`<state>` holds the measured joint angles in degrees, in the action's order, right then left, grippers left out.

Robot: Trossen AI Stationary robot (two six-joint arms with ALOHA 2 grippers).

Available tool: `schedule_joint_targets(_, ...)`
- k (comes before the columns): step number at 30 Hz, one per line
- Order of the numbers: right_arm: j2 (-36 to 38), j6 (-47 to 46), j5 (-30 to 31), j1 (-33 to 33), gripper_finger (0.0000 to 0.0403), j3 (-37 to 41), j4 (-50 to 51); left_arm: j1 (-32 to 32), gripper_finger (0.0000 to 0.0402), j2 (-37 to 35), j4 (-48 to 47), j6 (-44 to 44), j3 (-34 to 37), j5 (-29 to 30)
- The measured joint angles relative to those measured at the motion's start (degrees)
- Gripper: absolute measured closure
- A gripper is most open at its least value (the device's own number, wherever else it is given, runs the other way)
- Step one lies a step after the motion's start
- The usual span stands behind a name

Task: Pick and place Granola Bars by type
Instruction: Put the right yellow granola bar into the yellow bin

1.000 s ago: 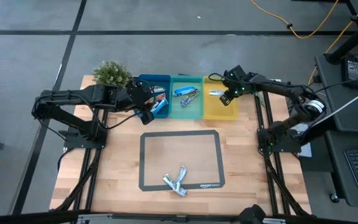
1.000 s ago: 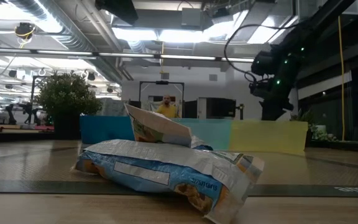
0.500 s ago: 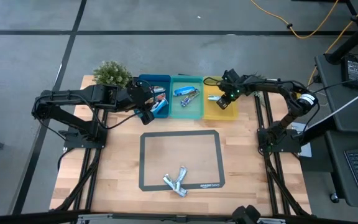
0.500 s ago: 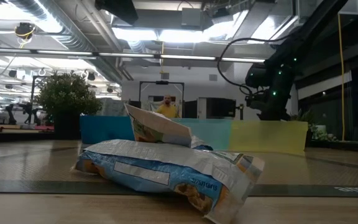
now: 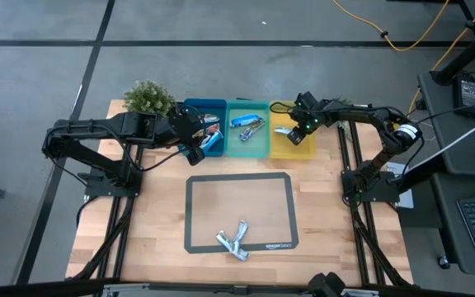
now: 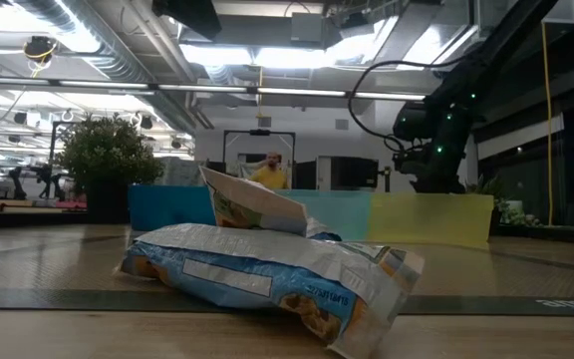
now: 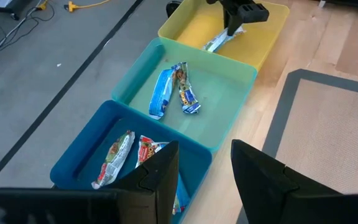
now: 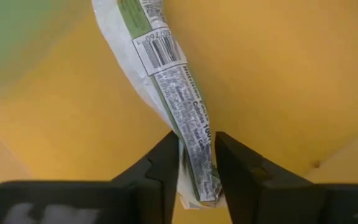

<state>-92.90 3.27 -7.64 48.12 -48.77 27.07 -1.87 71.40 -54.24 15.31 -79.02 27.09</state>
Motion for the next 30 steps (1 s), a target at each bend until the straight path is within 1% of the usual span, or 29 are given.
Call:
schedule_joint_targets(5, 0.01, -0.02, 0.0, 0.0, 0.026, -0.02, 0.18, 0.0, 0.0263, 0.0, 0.0, -0.02, 0.0, -0.13)
schedule_joint_targets(9, 0.21, -0.02, -0.09, 0.0, 0.0245, -0.02, 0.34, -0.02, 0.0263, 0.0, 0.0, 0.0, 0.0, -0.16)
schedule_joint_targets(13, 1.78, 0.07, -0.07, 0.0, 0.0242, -0.02, 0.89, 0.0, 0.0263, 0.0, 0.0, 0.0, 0.0, -0.3)
schedule_joint_targets(16, 3.85, 0.12, -0.04, 0.0, 0.0242, -0.02, 1.07, -0.02, 0.0263, 0.0, 0.0, -0.45, 0.0, -1.18)
schedule_joint_targets(24, 9.35, 0.29, -0.09, -0.12, 0.0242, -0.02, 2.93, -0.02, 0.0263, 0.0, 0.0, -1.51, 0.0, -1.25)
schedule_joint_targets(30, 12.81, 2.1, -1.57, -2.59, 0.0242, -0.02, 4.02, -0.02, 0.0263, 0.0, 0.0, -1.51, 0.0, -1.25)
